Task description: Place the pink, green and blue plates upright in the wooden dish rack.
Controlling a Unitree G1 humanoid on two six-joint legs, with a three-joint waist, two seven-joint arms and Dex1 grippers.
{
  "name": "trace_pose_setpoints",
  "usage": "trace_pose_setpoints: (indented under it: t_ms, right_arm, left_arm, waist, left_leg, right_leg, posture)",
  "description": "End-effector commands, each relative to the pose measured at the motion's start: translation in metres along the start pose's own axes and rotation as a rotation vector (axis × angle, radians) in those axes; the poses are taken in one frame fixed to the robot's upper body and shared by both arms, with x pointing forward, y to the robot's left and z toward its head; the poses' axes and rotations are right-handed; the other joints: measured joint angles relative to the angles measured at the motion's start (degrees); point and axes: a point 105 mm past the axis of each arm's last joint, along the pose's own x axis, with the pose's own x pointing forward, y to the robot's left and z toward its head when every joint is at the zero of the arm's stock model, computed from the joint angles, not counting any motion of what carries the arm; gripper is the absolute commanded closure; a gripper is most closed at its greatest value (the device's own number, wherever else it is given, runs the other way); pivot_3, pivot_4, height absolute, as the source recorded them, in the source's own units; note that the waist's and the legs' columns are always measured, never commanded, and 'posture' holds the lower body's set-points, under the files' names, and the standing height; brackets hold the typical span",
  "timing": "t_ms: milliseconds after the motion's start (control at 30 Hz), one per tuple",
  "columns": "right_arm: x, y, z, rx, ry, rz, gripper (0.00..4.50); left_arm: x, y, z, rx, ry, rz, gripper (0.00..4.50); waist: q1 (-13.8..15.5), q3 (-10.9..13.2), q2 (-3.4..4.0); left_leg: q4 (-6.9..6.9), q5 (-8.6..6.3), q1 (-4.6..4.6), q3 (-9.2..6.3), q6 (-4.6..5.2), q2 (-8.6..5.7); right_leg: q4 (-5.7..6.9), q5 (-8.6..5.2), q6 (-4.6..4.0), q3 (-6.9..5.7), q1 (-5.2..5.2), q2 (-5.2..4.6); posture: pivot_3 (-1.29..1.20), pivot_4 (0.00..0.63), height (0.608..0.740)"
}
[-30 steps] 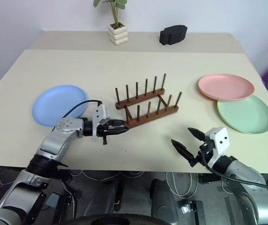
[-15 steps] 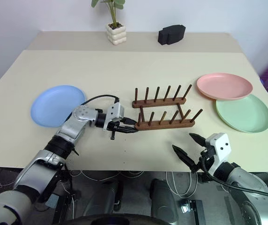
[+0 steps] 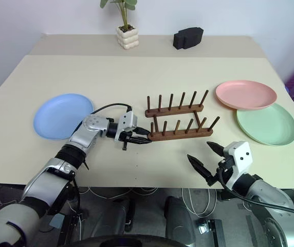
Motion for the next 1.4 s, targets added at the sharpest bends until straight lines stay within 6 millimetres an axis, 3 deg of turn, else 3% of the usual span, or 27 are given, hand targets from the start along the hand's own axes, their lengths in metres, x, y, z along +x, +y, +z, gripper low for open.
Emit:
trace_pose_setpoints:
  t_ms: [33,100,167,200,300,400,500,600,700,800,1000,1400]
  right_arm:
    - [-0.003,-0.002,0.002,-0.021,-0.015,0.007,0.0]
    - [-0.004,-0.002,-0.001,-0.018,-0.01,0.013,0.0]
    - [-0.004,-0.002,-0.002,-0.016,-0.006,0.016,0.0]
    - [-0.005,-0.002,-0.003,-0.016,-0.004,0.016,0.26]
    - [-0.004,-0.004,-0.004,-0.022,0.005,0.003,1.34]
    - [-0.003,-0.008,-0.007,-0.037,0.027,-0.011,2.75]
    - [-0.002,-0.01,-0.01,-0.047,0.042,-0.017,4.44]
    - [0.0,-0.019,-0.018,-0.074,0.086,-0.049,4.5]
    - [0.003,-0.026,-0.027,-0.086,0.126,-0.066,4.5]
    - [0.01,-0.038,-0.036,-0.12,0.163,-0.1,4.5]
    - [0.024,-0.051,-0.036,-0.178,0.15,-0.141,4.5]
    - [0.052,-0.068,-0.028,-0.254,0.114,-0.186,4.5]
  left_arm:
    - [-0.009,0.011,0.008,0.032,-0.014,0.069,1.41]
    - [-0.014,0.012,0.008,0.007,-0.02,0.093,0.39]
    - [-0.017,0.012,0.009,-0.02,-0.029,0.108,0.39]
    - [-0.02,0.012,0.011,-0.038,-0.039,0.119,0.33]
    - [-0.03,0.009,0.013,-0.095,-0.061,0.176,1.33]
    - [-0.037,-0.009,0.007,-0.135,-0.034,0.168,2.67]
    - [-0.038,-0.019,0.006,-0.155,-0.016,0.164,4.29]
    - [-0.035,-0.04,0.006,-0.185,-0.002,0.1,4.44]
    - [-0.027,-0.047,0.011,-0.185,-0.016,0.079,4.44]
    - [-0.008,-0.054,0.017,-0.153,-0.024,0.043,4.44]
    - [0.011,-0.04,0.017,-0.125,-0.025,0.147,4.44]
    - [-0.001,-0.005,0.008,-0.084,-0.02,0.367,4.44]
  waist:
    - [-0.01,0.0,0.0]
    - [-0.03,0.0,0.0]
    - [-0.04,0.0,0.01]
    - [-0.05,0.0,0.01]
    - [-0.16,0.0,0.01]
    - [-0.21,-0.01,0.03]
    - [0.05,-0.02,0.03]
    - [0.03,-0.02,0.03]
    - [0.08,-0.02,0.03]
    - [-0.02,-0.03,0.04]
    - [-0.11,-0.04,0.04]
    - [-0.14,-0.06,0.03]
  left_leg:
    - [0.0,0.0,0.0,0.0,0.0,0.0]
    - [0.0,0.0,0.0,0.0,0.0,0.0]
    - [0.0,0.0,0.01,0.0,0.0,0.0]
    - [0.0,0.0,0.01,0.0,0.0,0.0]
    - [0.0,0.0,0.01,-0.01,0.0,0.02]
    - [-0.01,0.0,0.03,-0.02,0.0,0.04]
    - [-0.01,0.0,0.04,-0.03,0.0,0.05]
    - [0.02,0.0,0.03,-0.04,0.0,0.04]
    - [0.02,0.0,0.03,-0.03,0.0,0.03]
    - [0.02,0.0,0.04,0.0,0.0,0.02]
    - [0.02,0.0,0.08,0.03,0.0,0.01]
    - [0.07,0.01,0.15,0.03,0.0,0.0]
  right_leg:
    - [0.0,0.0,0.01,0.0,0.0,0.0]
    - [0.01,0.02,0.03,0.0,0.0,0.0]
    - [0.02,0.03,0.05,0.0,0.0,0.0]
    - [0.02,0.03,0.04,0.0,0.0,0.0]
    - [0.03,0.01,0.01,0.01,0.0,0.0]
    - [0.04,0.0,0.0,0.01,0.0,0.0]
    - [0.05,-0.01,-0.02,0.02,0.0,0.0]
    - [0.04,-0.01,-0.03,0.02,0.02,-0.01]
    - [0.01,-0.02,-0.03,0.02,0.03,-0.02]
    - [0.02,-0.01,-0.04,0.02,0.03,-0.01]
    - [0.06,0.0,-0.03,0.03,0.04,0.01]
    - [0.09,0.02,-0.03,0.03,0.14,0.02]
  posture:
    - [0.0,0.15,0.74]
    - [0.0,0.15,0.74]
    - [0.0,0.15,0.74]
    - [0.0,0.15,0.74]
    - [0.0,0.15,0.74]
    - [0.0,0.15,0.74]
    - [0.0,0.15,0.74]
    - [0.0,0.15,0.74]
    - [0.0,0.15,0.74]
    - [0.0,0.15,0.74]
    - [0.0,0.15,0.74]
    - [0.0,0.15,0.74]
